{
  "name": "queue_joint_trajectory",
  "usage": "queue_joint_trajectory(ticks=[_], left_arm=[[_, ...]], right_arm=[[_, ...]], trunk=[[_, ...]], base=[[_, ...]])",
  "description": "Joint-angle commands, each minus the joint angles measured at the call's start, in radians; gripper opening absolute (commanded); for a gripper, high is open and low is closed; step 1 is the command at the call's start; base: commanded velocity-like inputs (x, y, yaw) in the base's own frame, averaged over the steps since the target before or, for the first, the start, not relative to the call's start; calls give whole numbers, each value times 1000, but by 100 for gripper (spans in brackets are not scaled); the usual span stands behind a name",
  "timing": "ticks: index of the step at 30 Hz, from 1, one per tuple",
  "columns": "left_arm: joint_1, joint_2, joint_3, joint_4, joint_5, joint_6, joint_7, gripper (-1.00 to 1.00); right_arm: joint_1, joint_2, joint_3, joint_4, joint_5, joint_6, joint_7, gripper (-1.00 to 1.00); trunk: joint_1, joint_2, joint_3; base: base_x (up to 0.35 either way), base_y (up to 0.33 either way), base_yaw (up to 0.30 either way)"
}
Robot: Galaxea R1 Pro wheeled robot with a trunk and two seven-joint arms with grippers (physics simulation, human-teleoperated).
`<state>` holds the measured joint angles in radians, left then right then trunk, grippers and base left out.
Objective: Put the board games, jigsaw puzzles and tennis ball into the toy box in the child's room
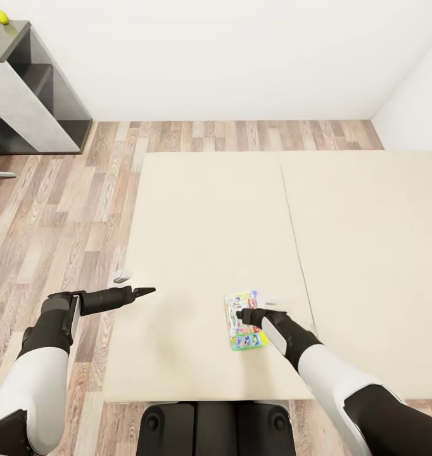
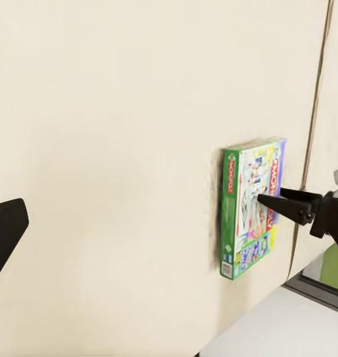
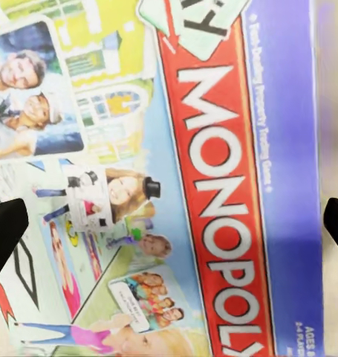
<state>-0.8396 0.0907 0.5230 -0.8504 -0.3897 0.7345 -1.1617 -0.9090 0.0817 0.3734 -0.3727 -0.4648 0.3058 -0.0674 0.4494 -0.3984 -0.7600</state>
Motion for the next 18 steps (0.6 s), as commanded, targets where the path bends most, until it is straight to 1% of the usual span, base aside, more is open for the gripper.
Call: queue_joint_trajectory(ticks=[1, 3, 16, 18], left_arm=[[-1, -1, 4, -1, -10, 8, -10, 100], [-1, -1, 4, -1, -10, 8, -9, 100], [-1, -2, 5, -1, -10, 8, -10, 100], [-1, -2, 4, -1, -10, 8, -10, 100]], right_arm=[[-1, 5, 14, 4, -10, 4, -1, 100], [-1, 16, 23, 10, -11, 10, 1, 100], [1, 90, 24, 24, -4, 14, 10, 100], [1, 93, 23, 24, -4, 14, 11, 100]], trunk=[[1, -2, -1], [1, -2, -1], [1, -2, -1], [1, -2, -1]], base=[[0, 0, 0], [0, 0, 0], [0, 0, 0], [0, 0, 0]])
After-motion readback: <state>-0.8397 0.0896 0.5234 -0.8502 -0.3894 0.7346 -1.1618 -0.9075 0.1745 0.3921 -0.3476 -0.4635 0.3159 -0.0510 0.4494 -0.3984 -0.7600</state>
